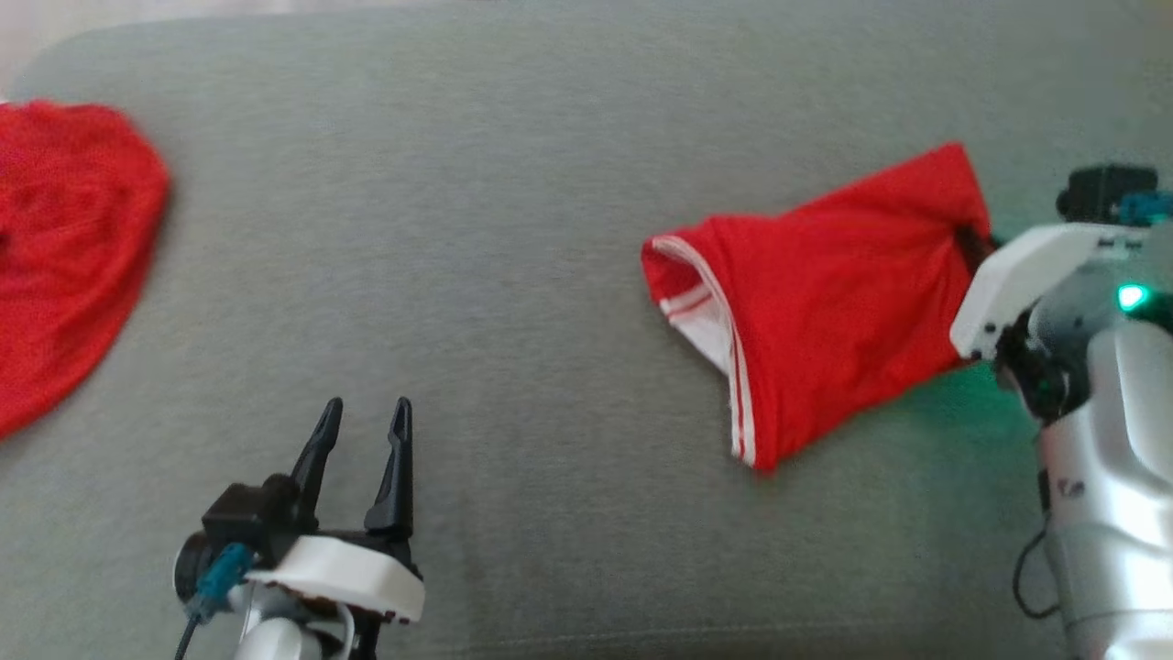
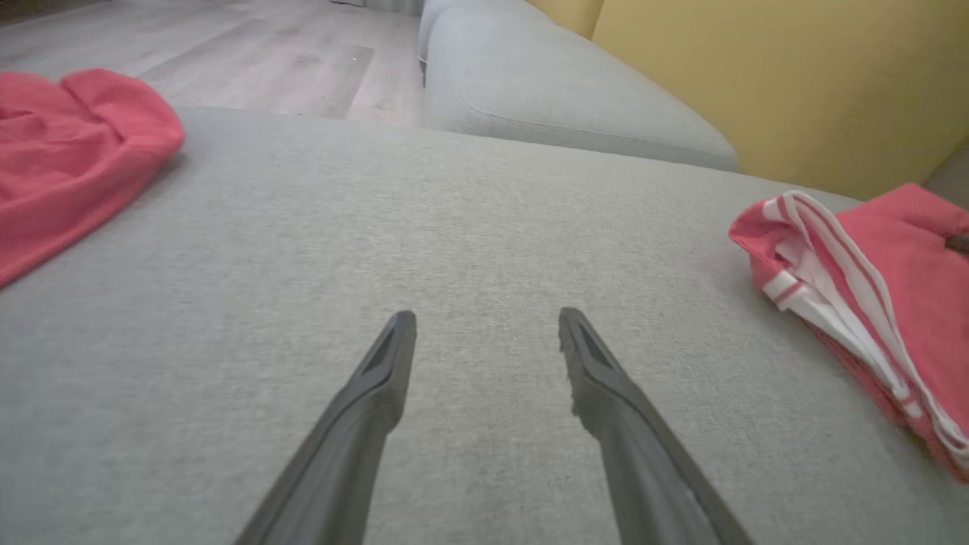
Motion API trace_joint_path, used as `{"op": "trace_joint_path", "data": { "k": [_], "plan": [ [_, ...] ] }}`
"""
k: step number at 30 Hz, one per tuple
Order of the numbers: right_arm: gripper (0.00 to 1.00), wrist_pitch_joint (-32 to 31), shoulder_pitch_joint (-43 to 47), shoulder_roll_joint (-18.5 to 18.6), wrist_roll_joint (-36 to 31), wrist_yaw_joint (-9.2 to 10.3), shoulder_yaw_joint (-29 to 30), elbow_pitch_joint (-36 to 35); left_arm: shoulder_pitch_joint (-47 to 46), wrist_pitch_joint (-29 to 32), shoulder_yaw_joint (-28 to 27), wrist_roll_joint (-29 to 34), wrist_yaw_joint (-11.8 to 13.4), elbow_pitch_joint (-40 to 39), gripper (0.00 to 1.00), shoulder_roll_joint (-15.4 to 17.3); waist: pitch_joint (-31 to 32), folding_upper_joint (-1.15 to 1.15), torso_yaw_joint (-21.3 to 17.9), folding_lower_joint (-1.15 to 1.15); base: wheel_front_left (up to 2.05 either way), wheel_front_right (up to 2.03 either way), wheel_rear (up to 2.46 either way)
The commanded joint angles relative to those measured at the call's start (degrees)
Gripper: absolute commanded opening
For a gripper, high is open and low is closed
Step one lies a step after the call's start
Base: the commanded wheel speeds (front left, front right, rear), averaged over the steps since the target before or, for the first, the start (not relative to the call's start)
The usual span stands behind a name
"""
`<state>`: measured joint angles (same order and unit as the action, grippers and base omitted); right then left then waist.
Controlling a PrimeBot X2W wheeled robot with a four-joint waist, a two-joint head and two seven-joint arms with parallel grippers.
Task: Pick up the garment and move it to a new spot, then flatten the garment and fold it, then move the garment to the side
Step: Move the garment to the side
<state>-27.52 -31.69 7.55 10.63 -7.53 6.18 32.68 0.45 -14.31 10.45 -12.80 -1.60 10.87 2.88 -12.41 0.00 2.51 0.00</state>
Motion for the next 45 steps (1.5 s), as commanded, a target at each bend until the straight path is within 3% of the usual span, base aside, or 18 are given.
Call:
{"op": "trace_joint_path", "data": {
  "k": [1,6,10,17,20,24,25,26,30,35,40,45],
  "plan": [
    [0.0,1.5,-2.6,0.3,-0.8,0.04,-0.9,-1.5,-2.9,-0.7,-1.9,1.0,-0.3,-2.1,1.0,0.0,-3.2,0.0,-5.7,0.0,0.0,0.0,0.0],
    [0.0,5.2,-5.8,1.5,-2.6,0.04,2.3,-0.5,-5.9,-0.7,-1.9,3.4,-1.8,-2.1,1.0,0.0,-6.6,0.0,-10.2,0.0,0.0,0.0,0.0],
    [0.0,9.1,-8.9,2.8,-5.1,0.04,6.5,0.4,-8.4,-0.7,-1.9,4.5,-2.6,-2.6,1.0,0.0,-9.4,0.0,-10.5,0.0,0.0,0.0,0.0],
    [0.0,12.9,-17.8,8.3,-14.3,0.04,17.7,3.0,-10.7,-0.7,-0.1,5.2,-3.2,-3.9,1.0,0.0,-15.0,0.0,-6.7,0.0,0.0,0.0,0.0],
    [0.0,12.8,-21.5,11.9,-20.8,0.04,23.2,3.9,-10.8,-0.7,0.3,5.2,-2.9,-4.6,1.0,0.0,-16.9,0.0,-4.6,0.0,0.0,0.0,0.0],
    [0.0,11.8,-24.9,13.7,-29.7,0.04,29.8,3.3,-10.2,-0.7,-0.3,5.4,-2.6,-5.3,1.0,0.0,-18.3,0.0,-3.0,0.0,0.0,0.0,0.0],
    [0.13,11.4,-25.4,13.7,-31.8,0.04,30.9,3.2,-10.1,-0.7,-0.5,5.5,-2.6,-5.5,1.0,0.0,-18.5,0.0,-2.8,0.0,0.0,0.0,0.0],
    [1.0,11.4,-25.8,13.5,-33.7,0.04,31.7,3.0,-10.0,-0.7,-0.7,5.5,-2.5,-5.6,1.0,0.0,-18.7,0.0,-2.7,0.0,0.0,0.0,0.0],
    [1.0,13.7,-25.8,11.6,-38.4,0.04,32.6,2.2,-9.9,-0.7,-1.2,5.1,-2.1,-5.9,1.0,0.0,-17.6,0.0,-2.8,0.0,0.0,0.0,0.0],
    [1.0,19.5,-23.7,9.1,-39.0,0.04,30.3,-0.1,-9.5,-0.7,-1.5,4.3,-1.4,-5.9,1.0,0.0,-14.6,0.0,-3.7,0.0,0.0,0.0,0.0],
    [1.0,26.3,-17.7,4.6,-33.6,0.04,24.7,-4.7,-7.9,-0.7,-2.2,3.2,-0.9,-4.7,1.0,0.0,-8.8,0.0,-5.0,0.0,0.0,0.0,0.0],
    [1.0,28.5,-7.0,1.5,-24.5,0.04,15.7,-13.6,-5.4,-0.7,-3.1,2.0,-0.3,-3.5,1.0,0.0,-2.0,0.0,-5.4,0.0,0.0,0.0,0.0]
  ]
}}
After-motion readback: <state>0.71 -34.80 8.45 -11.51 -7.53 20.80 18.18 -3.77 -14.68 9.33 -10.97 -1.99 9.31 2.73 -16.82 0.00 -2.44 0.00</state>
